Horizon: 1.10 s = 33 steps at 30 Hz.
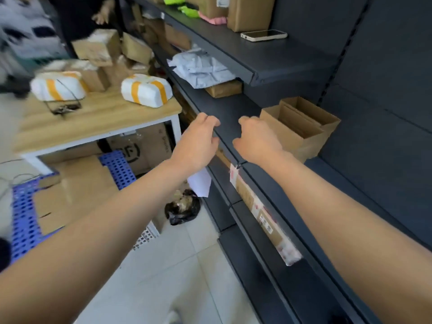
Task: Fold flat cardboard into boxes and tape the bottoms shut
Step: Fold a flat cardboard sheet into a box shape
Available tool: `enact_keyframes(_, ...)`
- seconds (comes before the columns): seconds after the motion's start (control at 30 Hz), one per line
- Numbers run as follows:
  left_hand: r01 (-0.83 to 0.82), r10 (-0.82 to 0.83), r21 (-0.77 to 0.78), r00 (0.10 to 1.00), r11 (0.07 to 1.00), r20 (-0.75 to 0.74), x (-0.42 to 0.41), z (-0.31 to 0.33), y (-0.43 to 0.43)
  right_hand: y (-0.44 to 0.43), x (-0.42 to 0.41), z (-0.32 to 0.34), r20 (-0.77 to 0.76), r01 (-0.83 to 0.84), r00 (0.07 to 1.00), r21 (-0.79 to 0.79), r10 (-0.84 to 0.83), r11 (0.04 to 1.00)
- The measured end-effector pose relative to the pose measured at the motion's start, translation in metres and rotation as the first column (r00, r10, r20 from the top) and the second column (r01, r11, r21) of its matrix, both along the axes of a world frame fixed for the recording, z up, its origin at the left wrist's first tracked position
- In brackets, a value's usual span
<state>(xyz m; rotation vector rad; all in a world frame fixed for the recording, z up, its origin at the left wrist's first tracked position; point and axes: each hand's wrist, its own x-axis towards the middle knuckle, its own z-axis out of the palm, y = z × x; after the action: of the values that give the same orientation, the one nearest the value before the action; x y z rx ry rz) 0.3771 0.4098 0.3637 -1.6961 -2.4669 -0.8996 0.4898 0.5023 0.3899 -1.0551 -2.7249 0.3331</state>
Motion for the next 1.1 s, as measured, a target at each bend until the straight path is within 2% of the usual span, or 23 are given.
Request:
enact_keyframes(0.17, -0.220, 0.220, -0.016, 0.975, 0.975, 0.013, -0.065, -0.005, -0.088, -0.065, -0.087, -0.001, -0.009, -0.235, 0.972, 0.007, 0.235, 0.972)
enact_keyframes(0.3, -0.434, 0.436, -0.045, 0.898, 0.900, 0.062, -0.127, -0.020, -0.168, -0.127, -0.172, -0.015, 0.004, -0.401, 0.916, -0.064, 0.402, 0.914)
enact_keyframes(0.47, -0.611, 0.632, -0.168, 0.760, 0.774, 0.148, -0.207, -0.055, -0.260, -0.196, -0.270, -0.052, 0.021, -0.476, 0.865, -0.279, 0.501, 0.834)
enact_keyframes(0.73, -0.623, 0.746, -0.417, 0.606, 0.661, 0.277, -0.304, -0.146, -0.318, -0.225, -0.372, -0.150, 0.136, -0.400, 0.846, -0.476, 0.515, 0.783)
enact_keyframes(0.9, -0.605, 0.826, -0.563, 0.434, 0.563, 0.360, -0.352, -0.217, -0.321, -0.208, -0.420, -0.220, 0.218, -0.305, 0.838, -0.574, 0.500, 0.760)
enact_keyframes(1.1, -0.607, 0.901, -0.668, 0.241, 0.430, 0.361, -0.401, -0.316, -0.325, -0.189, -0.477, -0.324, 0.342, -0.186, 0.831, -0.573, 0.439, 0.798)
